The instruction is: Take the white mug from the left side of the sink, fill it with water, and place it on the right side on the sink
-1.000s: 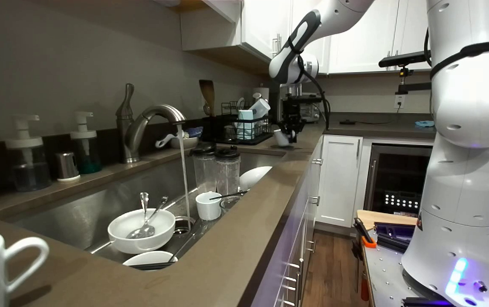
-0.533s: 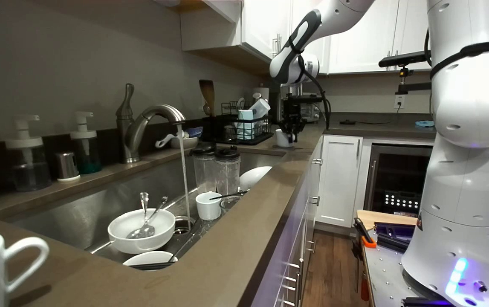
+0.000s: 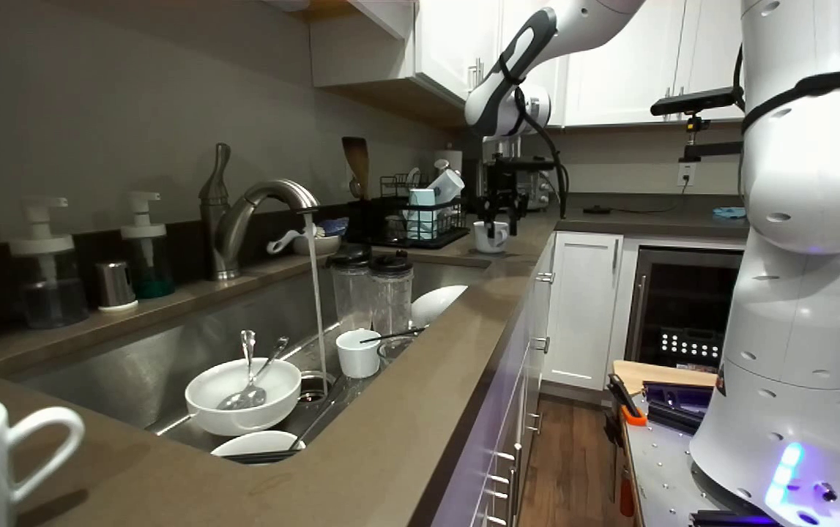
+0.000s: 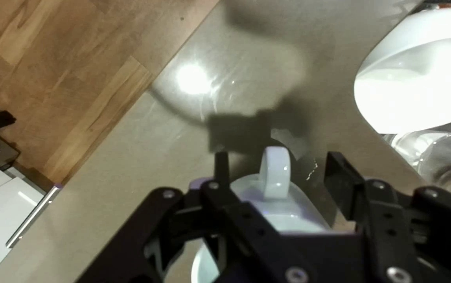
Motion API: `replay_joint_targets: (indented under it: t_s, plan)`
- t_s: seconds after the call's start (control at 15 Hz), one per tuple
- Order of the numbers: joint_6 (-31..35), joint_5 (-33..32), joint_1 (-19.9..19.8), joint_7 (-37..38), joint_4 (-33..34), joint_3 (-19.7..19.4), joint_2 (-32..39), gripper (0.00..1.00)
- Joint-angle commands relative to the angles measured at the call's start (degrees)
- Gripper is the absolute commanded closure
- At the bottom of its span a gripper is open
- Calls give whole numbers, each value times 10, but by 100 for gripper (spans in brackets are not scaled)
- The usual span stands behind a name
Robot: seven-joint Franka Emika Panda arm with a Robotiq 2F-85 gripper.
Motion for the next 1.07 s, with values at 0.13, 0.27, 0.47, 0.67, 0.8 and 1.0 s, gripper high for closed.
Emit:
replay_joint_targets:
  t_s: [0.13,0.27,0.47,0.67,0.8,1.0]
  plan:
    - [9,-25,9,-5,-71,4,-90,33]
    - [19,-43,18,-2,-101,8,-129,34]
    - [30,-91,29,8,-147,22,-190,32]
    - [33,-131,39,11,-186,45,-243,33]
    - [35,-139,48,-6,-208,59,-274,35]
    - [20,-123,51,0,-189,60,-258,31]
